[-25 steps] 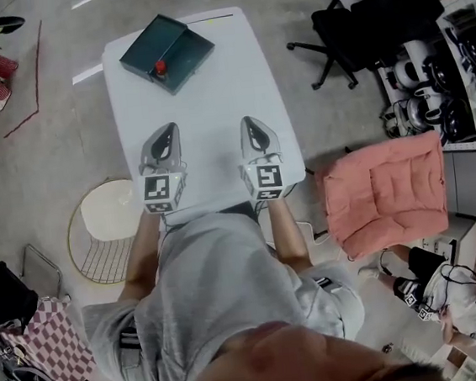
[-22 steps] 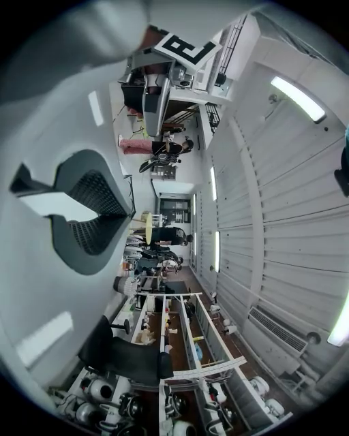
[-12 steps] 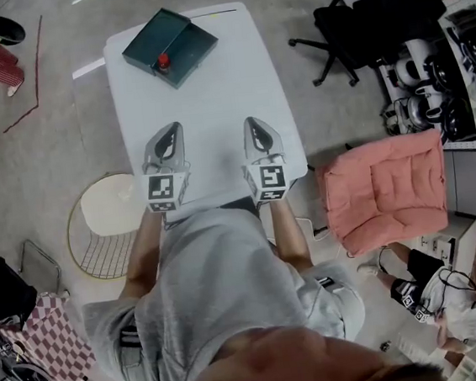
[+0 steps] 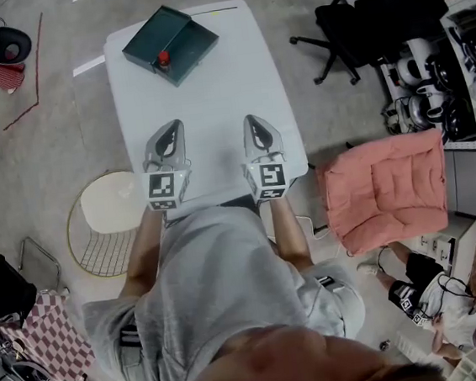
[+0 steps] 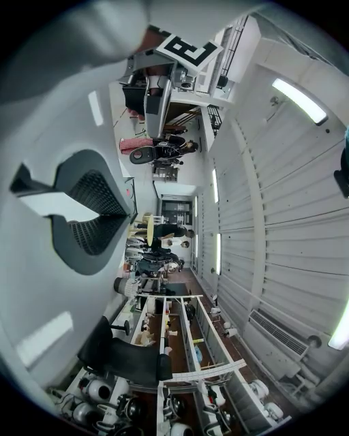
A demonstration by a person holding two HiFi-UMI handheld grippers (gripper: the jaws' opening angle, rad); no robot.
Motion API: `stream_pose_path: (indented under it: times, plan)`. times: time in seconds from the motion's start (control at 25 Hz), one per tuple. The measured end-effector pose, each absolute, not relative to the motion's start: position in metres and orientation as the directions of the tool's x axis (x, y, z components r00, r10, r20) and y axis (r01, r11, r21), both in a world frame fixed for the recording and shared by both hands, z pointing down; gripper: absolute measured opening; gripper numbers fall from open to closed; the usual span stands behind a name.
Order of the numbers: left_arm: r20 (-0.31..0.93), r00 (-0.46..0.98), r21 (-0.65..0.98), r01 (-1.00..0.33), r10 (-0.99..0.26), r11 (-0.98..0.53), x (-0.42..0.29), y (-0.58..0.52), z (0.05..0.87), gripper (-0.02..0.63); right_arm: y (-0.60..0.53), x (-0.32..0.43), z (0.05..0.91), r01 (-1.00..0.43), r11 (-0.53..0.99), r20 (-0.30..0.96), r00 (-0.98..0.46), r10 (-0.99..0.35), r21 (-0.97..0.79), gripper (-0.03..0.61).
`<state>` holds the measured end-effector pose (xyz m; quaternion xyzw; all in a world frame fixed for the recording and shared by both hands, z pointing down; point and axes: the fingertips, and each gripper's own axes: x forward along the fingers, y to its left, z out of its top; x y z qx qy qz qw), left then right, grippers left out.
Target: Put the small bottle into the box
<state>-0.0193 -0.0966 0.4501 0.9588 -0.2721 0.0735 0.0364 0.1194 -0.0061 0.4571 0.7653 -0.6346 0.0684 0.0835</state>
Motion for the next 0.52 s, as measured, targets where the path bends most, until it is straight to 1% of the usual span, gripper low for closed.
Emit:
stream_pose_path:
  times: [0.52]
  plan:
    - [0.166, 0.839, 0.035, -0.53, -0.518, -0.847, -0.0217, -0.1029, 0.4537, 0.011, -0.0128, 0.1148, 0.4583, -0.985, -0.169, 0.205, 0.175, -0.963, 0.043, 0.003]
